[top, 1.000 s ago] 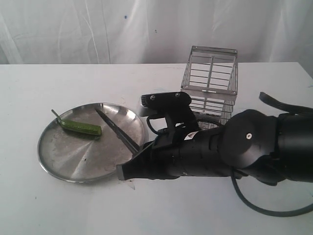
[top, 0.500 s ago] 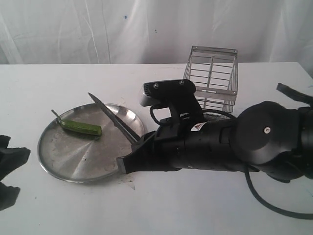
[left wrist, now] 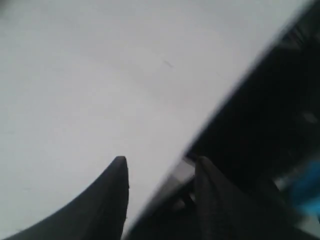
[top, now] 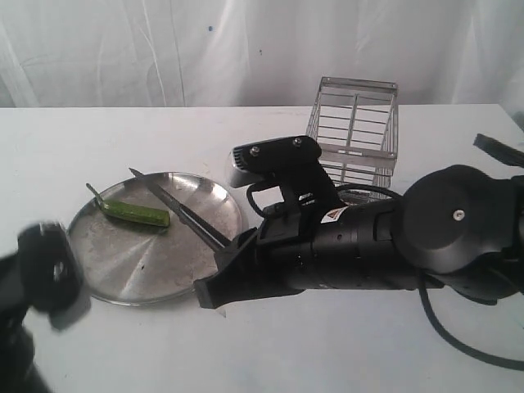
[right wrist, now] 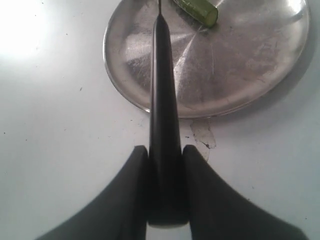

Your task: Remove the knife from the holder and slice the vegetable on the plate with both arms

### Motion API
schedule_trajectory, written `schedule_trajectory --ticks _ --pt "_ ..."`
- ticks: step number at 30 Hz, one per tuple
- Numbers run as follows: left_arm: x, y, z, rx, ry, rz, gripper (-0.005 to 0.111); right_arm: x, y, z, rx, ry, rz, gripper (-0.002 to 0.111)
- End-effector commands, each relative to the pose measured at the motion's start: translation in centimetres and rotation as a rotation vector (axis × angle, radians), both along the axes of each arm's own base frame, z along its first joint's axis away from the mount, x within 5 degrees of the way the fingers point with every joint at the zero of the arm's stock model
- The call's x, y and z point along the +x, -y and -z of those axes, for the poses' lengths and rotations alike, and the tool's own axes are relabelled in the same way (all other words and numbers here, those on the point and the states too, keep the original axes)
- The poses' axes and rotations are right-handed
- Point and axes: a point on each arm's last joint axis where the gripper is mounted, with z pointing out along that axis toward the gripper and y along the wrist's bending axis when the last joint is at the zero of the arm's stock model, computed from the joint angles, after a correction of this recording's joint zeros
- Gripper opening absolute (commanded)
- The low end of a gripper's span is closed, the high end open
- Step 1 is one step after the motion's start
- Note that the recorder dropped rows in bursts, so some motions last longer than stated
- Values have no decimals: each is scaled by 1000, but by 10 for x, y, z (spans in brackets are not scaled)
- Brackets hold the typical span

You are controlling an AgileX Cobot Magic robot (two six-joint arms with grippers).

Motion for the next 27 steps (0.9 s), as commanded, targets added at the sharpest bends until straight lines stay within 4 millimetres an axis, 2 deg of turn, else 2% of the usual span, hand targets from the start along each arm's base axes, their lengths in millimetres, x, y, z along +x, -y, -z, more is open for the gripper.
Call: schedule_trajectory --ticks 1,4,8,11,14,17,18,21,23,24,26,27 --pt "-42 6 -10 -142 -282 498 47 -1 3 -7 10 30 -1 0" --pt "-52 12 -25 -283 -301 509 47 -1 3 -7 11 30 -2 0" --pt "-58 18 -63 -482 -149 661 47 -1 3 -7 11 27 -5 0" --pt "-63 18 -103 -604 0 744 47 -2 3 -7 10 22 -9 0" --pt "-72 9 -148 -673 205 808 47 -2 3 -6 9 16 -15 0" --pt "-70 -1 -188 -712 525 717 47 -3 3 -6 8 14 -18 0" --pt "-68 -7 -203 -718 662 644 47 -3 3 -6 8 12 -19 0" --pt "-61 -26 -231 -702 954 423 47 -4 3 -6 6 2 -29 0" --pt "-50 -41 -240 -616 1138 278 47 -5 2 -5 5 -4 -34 0" --pt "-42 -51 -243 -520 1239 182 46 -5 2 -5 5 -6 -36 0" --pt "-29 -67 -243 -347 1301 10 44 -5 2 -5 4 -8 -38 0" --pt "-16 -80 -238 -144 1314 -119 41 -5 2 -5 4 -8 -38 0"
